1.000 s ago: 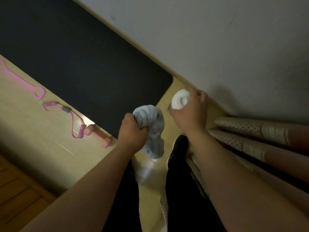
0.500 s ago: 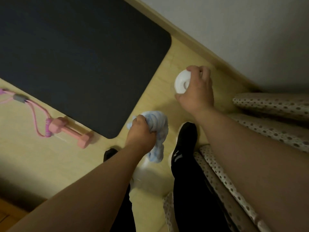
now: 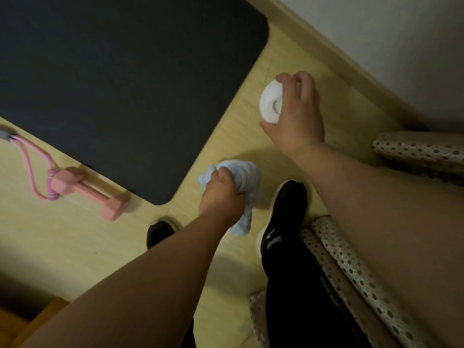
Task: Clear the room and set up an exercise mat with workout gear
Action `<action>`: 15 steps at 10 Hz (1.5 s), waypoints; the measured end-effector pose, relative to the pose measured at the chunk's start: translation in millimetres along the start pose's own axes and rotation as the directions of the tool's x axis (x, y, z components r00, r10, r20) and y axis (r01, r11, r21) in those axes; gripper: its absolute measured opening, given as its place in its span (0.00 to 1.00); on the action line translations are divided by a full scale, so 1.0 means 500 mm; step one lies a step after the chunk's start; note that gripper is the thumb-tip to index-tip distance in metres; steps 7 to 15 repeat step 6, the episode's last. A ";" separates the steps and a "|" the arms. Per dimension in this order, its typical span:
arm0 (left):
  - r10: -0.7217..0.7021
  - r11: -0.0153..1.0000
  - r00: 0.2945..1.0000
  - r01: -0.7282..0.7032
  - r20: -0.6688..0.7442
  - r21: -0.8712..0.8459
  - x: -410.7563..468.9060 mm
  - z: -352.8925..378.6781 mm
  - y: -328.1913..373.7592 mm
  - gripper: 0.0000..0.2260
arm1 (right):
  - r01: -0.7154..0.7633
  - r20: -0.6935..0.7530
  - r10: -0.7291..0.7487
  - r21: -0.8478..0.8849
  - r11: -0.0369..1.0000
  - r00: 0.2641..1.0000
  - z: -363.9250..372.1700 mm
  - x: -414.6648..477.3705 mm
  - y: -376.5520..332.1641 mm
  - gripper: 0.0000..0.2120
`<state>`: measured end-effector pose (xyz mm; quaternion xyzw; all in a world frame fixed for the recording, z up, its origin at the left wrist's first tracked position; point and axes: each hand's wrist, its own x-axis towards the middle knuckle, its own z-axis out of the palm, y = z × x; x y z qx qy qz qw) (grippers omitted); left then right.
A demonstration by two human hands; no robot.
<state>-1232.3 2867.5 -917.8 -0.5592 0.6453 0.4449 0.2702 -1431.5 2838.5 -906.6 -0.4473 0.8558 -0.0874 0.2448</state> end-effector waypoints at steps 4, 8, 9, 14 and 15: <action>0.117 0.979 0.991 -0.103 -0.071 0.175 0.117 0.055 0.009 0.18 | 0.039 0.012 -0.038 -0.192 0.981 0.999 0.009 -0.036 0.016 0.48; 0.099 0.978 0.994 -0.089 -0.044 0.188 0.160 0.074 0.010 0.29 | 0.061 -0.045 -0.068 -0.146 0.987 0.997 -0.003 -0.116 0.006 0.46; 0.099 0.978 0.994 -0.089 -0.044 0.188 0.160 0.074 0.010 0.29 | 0.061 -0.045 -0.068 -0.146 0.987 0.997 -0.003 -0.116 0.006 0.46; 0.099 0.978 0.994 -0.089 -0.044 0.188 0.160 0.074 0.010 0.29 | 0.061 -0.045 -0.068 -0.146 0.987 0.997 -0.003 -0.116 0.006 0.46; 0.099 0.978 0.994 -0.089 -0.044 0.188 0.160 0.074 0.010 0.29 | 0.061 -0.045 -0.068 -0.146 0.987 0.997 -0.003 -0.116 0.006 0.46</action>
